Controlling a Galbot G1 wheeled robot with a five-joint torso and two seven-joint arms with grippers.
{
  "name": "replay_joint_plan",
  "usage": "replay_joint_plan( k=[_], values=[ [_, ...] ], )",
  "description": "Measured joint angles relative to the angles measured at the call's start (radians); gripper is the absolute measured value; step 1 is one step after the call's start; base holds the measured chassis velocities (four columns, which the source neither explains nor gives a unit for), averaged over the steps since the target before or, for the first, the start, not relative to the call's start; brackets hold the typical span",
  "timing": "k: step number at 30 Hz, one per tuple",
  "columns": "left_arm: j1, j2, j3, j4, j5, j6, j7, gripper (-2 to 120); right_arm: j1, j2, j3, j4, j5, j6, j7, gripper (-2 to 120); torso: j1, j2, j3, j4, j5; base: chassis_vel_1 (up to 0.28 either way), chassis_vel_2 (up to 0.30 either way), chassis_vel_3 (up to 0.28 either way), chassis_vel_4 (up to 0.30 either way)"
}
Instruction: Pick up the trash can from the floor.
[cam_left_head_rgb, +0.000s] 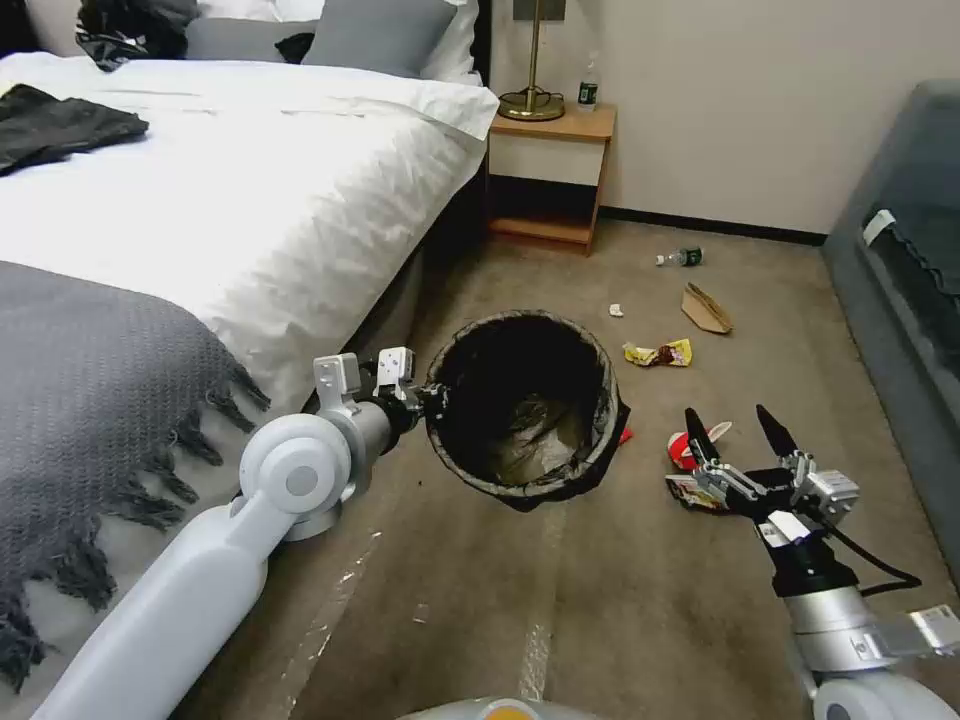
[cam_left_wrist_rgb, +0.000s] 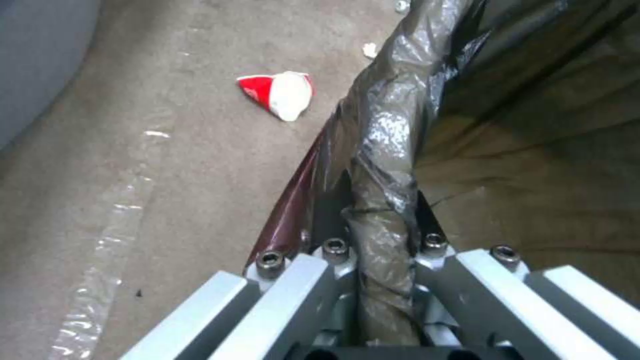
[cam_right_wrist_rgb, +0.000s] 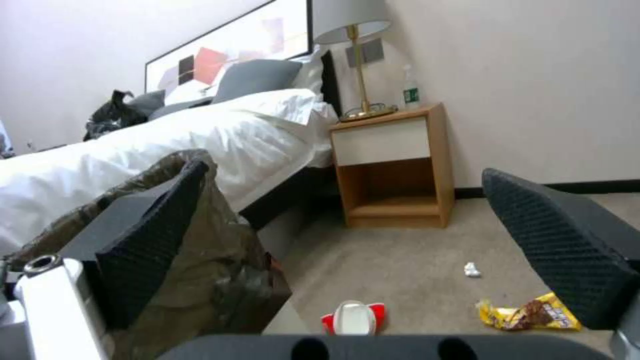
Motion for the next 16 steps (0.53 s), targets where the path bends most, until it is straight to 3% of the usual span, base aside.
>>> replay_joint_plan(
  k=[16],
  values=[
    [-0.020,-0.037,0.017,0.030,0.003,-0.005,0.005,1,0.004,0.004,0.003,-0.011,0.001,0.003,-0.004,100,0.000,0.000,0.000,-0.0001,0.0000,0.000,0.000,0.000,0.000]
  ],
)
